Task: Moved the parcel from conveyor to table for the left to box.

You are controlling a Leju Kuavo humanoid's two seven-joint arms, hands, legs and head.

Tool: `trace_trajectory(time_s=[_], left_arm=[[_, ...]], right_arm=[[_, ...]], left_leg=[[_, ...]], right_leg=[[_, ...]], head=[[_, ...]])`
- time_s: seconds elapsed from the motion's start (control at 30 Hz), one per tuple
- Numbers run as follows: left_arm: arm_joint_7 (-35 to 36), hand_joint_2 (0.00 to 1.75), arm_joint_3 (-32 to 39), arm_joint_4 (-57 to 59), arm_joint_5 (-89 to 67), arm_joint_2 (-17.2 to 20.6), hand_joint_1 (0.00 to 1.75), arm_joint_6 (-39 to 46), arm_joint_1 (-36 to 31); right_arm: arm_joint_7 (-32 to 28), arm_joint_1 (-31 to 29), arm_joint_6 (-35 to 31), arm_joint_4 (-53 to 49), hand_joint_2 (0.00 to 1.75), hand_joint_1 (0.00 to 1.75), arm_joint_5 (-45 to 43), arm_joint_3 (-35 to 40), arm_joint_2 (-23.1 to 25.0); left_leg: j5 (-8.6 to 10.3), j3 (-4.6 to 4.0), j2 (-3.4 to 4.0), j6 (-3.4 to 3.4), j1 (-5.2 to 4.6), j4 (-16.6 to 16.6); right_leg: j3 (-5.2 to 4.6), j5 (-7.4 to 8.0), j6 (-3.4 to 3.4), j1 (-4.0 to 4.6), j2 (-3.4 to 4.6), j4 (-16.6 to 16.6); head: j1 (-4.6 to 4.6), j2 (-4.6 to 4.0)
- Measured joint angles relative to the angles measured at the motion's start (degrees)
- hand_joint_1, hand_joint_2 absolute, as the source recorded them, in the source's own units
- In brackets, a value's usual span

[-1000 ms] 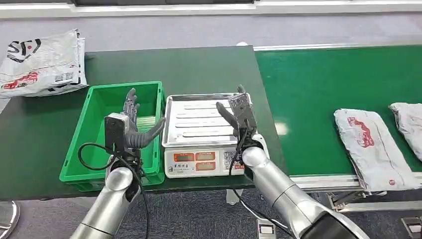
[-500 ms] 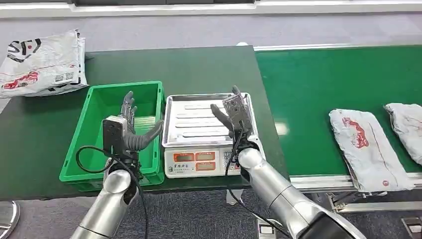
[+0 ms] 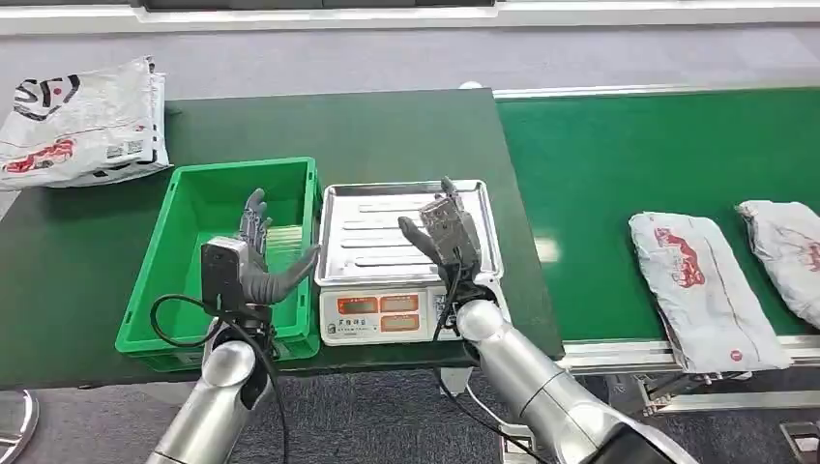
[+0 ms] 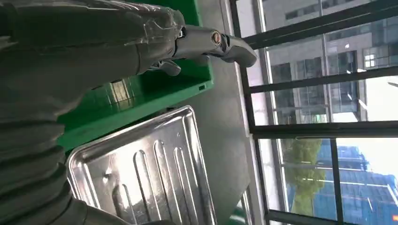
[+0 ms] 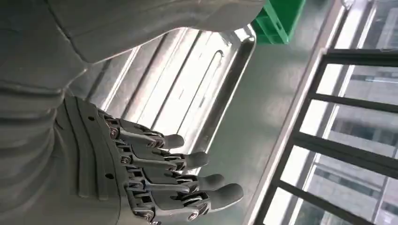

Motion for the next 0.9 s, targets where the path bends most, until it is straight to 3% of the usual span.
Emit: trace_trajectory(time_s=[0.13, 0.37, 0.7, 0.9], left_arm=[[-0.8, 1.75, -0.8, 1.9, -0.5, -0.7, 0.0, -0.3, -1.5], [-2.2, 1.75, -2.1, 5.5, 0.2, -0.9, 0.0, 0.5, -4.4], [-2.2, 1.75, -3.0, 7.2, 0.7, -0.9, 0.0, 0.7, -4.7], [-2.6, 1.75, -3.8, 8.9, 3.1, -1.5, 0.0, 0.9, -5.9]], right_arm=[[-3.3, -4.1, 1.7, 5.6, 1.75, 0.0, -7.2, -0.2, -1.0], [-2.4, -10.9, 1.7, 12.5, 1.75, 0.0, -16.7, 1.6, -2.7], [-2.0, -11.4, 0.8, 13.7, 1.75, 0.0, -19.4, 4.4, -4.8], [0.5, -15.3, 0.3, 14.7, 1.75, 0.0, -22.8, 8.6, -6.6]], left_leg=[[0.04, 0.0, 0.02, 0.04, -0.02, 0.0], [0.11, 0.03, 0.03, 0.08, -0.04, 0.0], [0.09, 0.0, 0.03, 0.08, -0.04, 0.0], [0.11, 0.01, 0.07, 0.1, -0.04, 0.0]], right_leg=[[0.0, 0.07, 0.04, -0.05, 0.01, 0.0], [0.01, 0.19, 0.02, -0.05, 0.04, 0.0], [-0.03, 0.15, 0.03, -0.07, 0.06, 0.0], [-0.01, 0.2, 0.04, -0.08, 0.09, 0.0]], head=[[0.0, 0.0], [0.0, -0.02], [0.0, 0.0], [0.0, 0.0]])
